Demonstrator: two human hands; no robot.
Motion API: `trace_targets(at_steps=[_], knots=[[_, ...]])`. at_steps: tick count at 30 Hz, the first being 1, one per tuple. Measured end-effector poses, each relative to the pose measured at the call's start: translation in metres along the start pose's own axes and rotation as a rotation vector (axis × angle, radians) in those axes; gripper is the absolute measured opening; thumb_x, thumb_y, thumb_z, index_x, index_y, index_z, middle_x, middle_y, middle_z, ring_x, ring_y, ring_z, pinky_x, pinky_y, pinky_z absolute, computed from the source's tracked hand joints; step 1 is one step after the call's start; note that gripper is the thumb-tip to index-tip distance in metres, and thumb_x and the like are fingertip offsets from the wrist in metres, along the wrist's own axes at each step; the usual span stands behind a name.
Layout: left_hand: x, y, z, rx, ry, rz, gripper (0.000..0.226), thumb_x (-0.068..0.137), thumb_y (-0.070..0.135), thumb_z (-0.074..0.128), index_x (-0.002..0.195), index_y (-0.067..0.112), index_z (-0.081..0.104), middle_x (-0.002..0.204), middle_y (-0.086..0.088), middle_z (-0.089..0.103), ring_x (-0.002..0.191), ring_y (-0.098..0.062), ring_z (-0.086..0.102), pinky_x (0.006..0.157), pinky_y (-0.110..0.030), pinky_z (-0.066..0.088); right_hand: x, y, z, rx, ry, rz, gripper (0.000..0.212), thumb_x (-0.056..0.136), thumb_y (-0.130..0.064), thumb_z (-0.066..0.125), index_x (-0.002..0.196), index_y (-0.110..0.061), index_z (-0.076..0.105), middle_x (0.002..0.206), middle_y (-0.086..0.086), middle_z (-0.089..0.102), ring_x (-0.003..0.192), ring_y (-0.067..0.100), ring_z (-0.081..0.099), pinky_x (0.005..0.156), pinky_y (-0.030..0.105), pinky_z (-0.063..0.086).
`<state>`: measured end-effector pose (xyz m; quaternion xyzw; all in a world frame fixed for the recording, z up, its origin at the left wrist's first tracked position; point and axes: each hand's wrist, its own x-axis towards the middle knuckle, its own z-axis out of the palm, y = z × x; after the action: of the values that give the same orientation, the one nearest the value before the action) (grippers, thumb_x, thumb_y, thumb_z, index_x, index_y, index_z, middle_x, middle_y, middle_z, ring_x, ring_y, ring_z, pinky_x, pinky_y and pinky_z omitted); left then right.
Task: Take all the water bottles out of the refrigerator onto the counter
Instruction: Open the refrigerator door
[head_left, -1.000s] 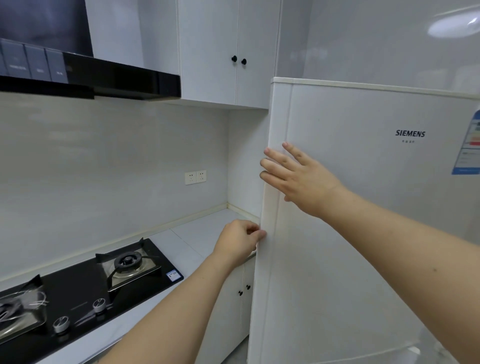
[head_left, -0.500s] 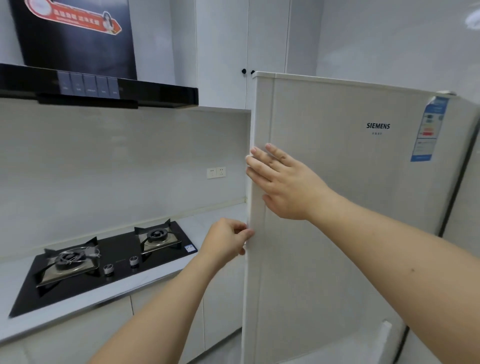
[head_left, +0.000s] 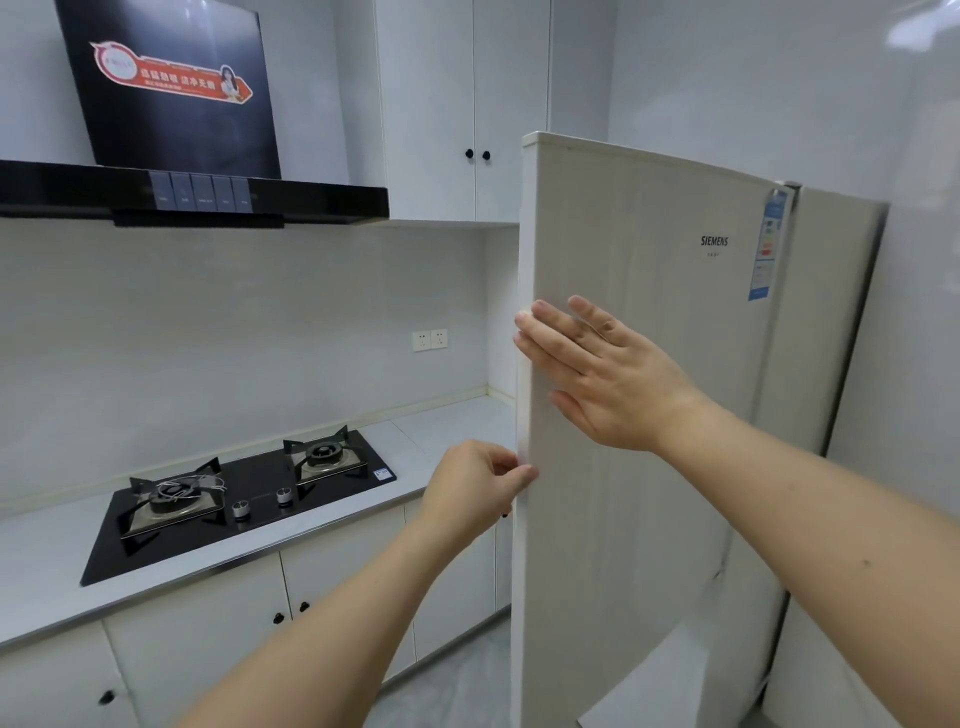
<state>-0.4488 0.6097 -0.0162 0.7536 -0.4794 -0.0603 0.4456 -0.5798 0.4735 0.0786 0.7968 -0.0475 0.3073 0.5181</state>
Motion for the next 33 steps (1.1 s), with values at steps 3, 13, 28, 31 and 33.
trace_targets(at_steps=[3,13,28,31,33], knots=[[-0.012,0.01,0.009,0.014,0.005,0.025,0.022,0.085,0.038,0.066,0.076,0.018,0.073,0.066,-0.001,0.07,0.061,-0.016,0.067,0.05,-0.021,0.041,-0.018,0.004,-0.012,0.013,0.001,0.019,0.062,0.096,-0.032,0.032,0.15,-0.003,0.025,0.158,0.012,0.021,0.147,0.027,0.018,0.119,0.045,0.013],[-0.036,0.032,0.024,0.098,0.075,0.048,0.027,0.085,0.042,0.064,0.076,0.018,0.073,0.066,0.003,0.069,0.065,-0.014,0.064,0.06,-0.03,0.051,-0.041,0.006,-0.033,0.02,-0.014,0.055,0.062,0.095,-0.03,0.031,0.149,0.0,0.028,0.157,0.014,0.024,0.146,0.028,0.021,0.118,0.045,0.014],[-0.019,-0.034,-0.054,0.548,0.13,0.171,0.046,0.101,0.036,0.041,0.14,0.011,0.041,0.139,-0.004,0.05,0.118,-0.023,0.052,0.095,-0.035,0.042,0.046,-0.055,-0.046,0.189,0.062,0.164,0.064,0.094,-0.031,0.031,0.147,0.005,0.028,0.155,0.023,0.022,0.145,0.036,0.021,0.118,0.046,0.015],[-0.008,-0.066,-0.081,0.609,0.147,0.154,0.049,0.101,0.036,0.04,0.143,0.011,0.035,0.143,-0.001,0.044,0.117,-0.019,0.052,0.093,-0.033,0.041,0.081,-0.081,-0.038,0.282,0.048,0.197,0.064,0.094,-0.031,0.027,0.146,0.006,0.029,0.155,0.023,0.022,0.145,0.036,0.02,0.119,0.046,0.013],[0.0,-0.086,-0.099,0.64,0.163,0.143,0.051,0.101,0.036,0.04,0.145,0.01,0.033,0.145,-0.002,0.042,0.124,-0.019,0.047,0.097,-0.032,0.04,0.102,-0.098,-0.03,0.32,0.019,0.203,0.065,0.094,-0.032,0.025,0.147,0.005,0.028,0.156,0.023,0.021,0.145,0.035,0.019,0.12,0.046,0.015]])
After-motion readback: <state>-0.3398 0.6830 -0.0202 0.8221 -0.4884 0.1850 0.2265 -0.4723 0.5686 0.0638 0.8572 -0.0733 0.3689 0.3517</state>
